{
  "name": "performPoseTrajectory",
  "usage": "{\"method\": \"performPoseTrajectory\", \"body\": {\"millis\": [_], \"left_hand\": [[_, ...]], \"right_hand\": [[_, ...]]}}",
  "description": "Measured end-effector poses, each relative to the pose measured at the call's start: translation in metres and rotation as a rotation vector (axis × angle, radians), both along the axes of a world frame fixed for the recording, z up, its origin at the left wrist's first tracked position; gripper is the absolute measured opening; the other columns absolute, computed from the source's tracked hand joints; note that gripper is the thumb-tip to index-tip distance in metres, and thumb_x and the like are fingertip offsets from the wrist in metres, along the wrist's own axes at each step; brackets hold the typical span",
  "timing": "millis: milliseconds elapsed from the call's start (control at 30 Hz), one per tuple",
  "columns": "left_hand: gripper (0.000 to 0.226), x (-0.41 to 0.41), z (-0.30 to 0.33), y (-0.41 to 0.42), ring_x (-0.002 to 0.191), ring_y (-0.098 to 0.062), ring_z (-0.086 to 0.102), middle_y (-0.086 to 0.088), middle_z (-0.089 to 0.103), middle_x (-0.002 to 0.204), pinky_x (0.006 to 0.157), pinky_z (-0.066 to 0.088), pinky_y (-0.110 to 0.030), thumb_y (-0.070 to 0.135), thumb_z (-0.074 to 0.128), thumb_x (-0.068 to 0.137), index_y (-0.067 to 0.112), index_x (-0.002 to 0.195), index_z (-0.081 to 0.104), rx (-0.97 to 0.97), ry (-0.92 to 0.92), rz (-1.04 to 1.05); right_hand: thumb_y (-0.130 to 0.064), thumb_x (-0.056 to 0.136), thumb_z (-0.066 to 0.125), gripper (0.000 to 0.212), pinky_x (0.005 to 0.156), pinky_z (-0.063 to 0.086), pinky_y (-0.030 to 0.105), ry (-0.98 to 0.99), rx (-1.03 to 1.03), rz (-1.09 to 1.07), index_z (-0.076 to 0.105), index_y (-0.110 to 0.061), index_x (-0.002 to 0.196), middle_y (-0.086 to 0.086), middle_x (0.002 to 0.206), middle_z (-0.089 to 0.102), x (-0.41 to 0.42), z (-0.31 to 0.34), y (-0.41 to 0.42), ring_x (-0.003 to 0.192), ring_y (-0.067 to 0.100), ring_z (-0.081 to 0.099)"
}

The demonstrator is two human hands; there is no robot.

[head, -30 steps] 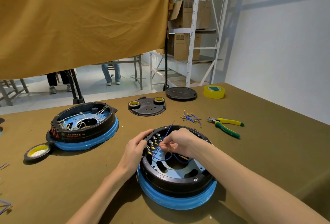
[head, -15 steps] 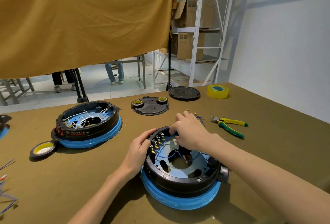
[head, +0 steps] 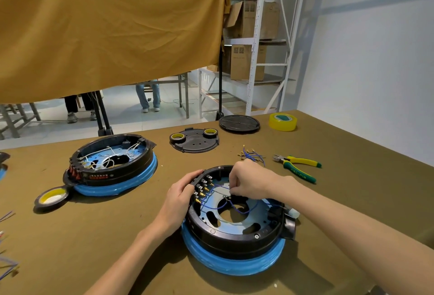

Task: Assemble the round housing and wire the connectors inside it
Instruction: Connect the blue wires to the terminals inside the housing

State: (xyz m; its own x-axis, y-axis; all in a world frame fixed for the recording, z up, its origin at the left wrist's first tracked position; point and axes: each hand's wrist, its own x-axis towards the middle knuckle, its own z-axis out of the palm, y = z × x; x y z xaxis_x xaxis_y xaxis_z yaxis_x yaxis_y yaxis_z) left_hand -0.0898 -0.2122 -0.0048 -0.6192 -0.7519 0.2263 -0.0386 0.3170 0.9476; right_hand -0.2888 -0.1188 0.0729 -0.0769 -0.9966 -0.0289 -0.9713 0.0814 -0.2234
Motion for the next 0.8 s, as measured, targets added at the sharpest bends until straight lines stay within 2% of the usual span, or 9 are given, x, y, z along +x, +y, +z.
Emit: {"method": "performPoseTrajectory", "body": {"millis": [133,267,367,467,567,700,800], "left_hand": [[0.060,0.000,-0.001,-0.001,0.120,-0.004,0.062,0.005,0.064,0.134,0.097,0.054,-0.026,0.035,0.037,0.089,0.019,0.144,0.055,0.000,0.002,-0.001],[0.059,0.001,-0.003,-0.002,0.120,-0.005,0.063,0.005,0.065,0.133,0.096,0.055,-0.027,0.034,0.039,0.089,0.019,0.143,0.055,0.017,0.006,-0.005],[0.056,0.001,-0.003,-0.003,0.118,-0.003,0.063,0.008,0.066,0.131,0.091,0.055,-0.021,0.034,0.039,0.090,0.021,0.141,0.056,0.009,0.007,-0.015],[0.056,0.001,-0.004,-0.003,0.116,-0.002,0.064,0.007,0.067,0.130,0.088,0.055,-0.019,0.034,0.039,0.090,0.020,0.142,0.055,0.007,0.009,-0.017],[0.058,0.001,-0.004,-0.004,0.116,-0.001,0.064,0.006,0.066,0.132,0.088,0.055,-0.019,0.034,0.039,0.090,0.019,0.144,0.054,0.000,0.005,-0.017],[0.058,0.002,-0.004,-0.004,0.120,-0.002,0.062,0.007,0.064,0.135,0.097,0.056,-0.030,0.037,0.038,0.091,0.022,0.145,0.054,-0.010,-0.010,-0.017],[0.058,0.002,-0.005,-0.005,0.118,-0.001,0.062,0.008,0.065,0.134,0.093,0.056,-0.025,0.037,0.038,0.091,0.022,0.145,0.054,-0.020,-0.012,-0.017]], "right_hand": [[-0.026,0.094,0.068,0.017,0.079,0.059,0.043,0.085,0.020,-0.010,0.075,-0.013,0.103,0.008,0.101,0.073,0.007,-0.001,-0.005,0.090,0.029,0.068],[-0.015,0.096,0.061,0.019,0.079,0.058,0.044,0.120,-0.071,0.026,0.074,-0.011,0.110,0.013,0.103,0.072,0.017,0.000,-0.009,0.090,0.035,0.066],[-0.009,0.094,0.061,0.012,0.072,0.057,0.046,0.226,-0.056,0.082,0.071,-0.003,0.093,0.018,0.090,0.068,0.025,-0.007,-0.010,0.082,0.040,0.063],[-0.004,0.090,0.061,0.013,0.064,0.051,0.044,0.263,-0.056,0.097,0.064,0.003,0.079,0.022,0.079,0.062,0.025,-0.008,-0.011,0.070,0.039,0.054],[-0.009,0.093,0.065,0.014,0.068,0.054,0.044,0.195,-0.031,0.109,0.071,0.001,0.086,0.020,0.087,0.070,0.020,-0.006,-0.014,0.075,0.039,0.062],[-0.021,0.100,0.064,0.020,0.075,0.061,0.033,-0.103,0.020,0.057,0.077,-0.007,0.104,0.004,0.087,0.077,0.003,0.001,-0.011,0.067,0.010,0.072],[-0.017,0.099,0.060,0.021,0.071,0.061,0.025,-0.165,-0.013,-0.005,0.078,-0.005,0.098,0.005,0.080,0.078,-0.014,0.012,-0.007,0.069,0.006,0.074]]}}
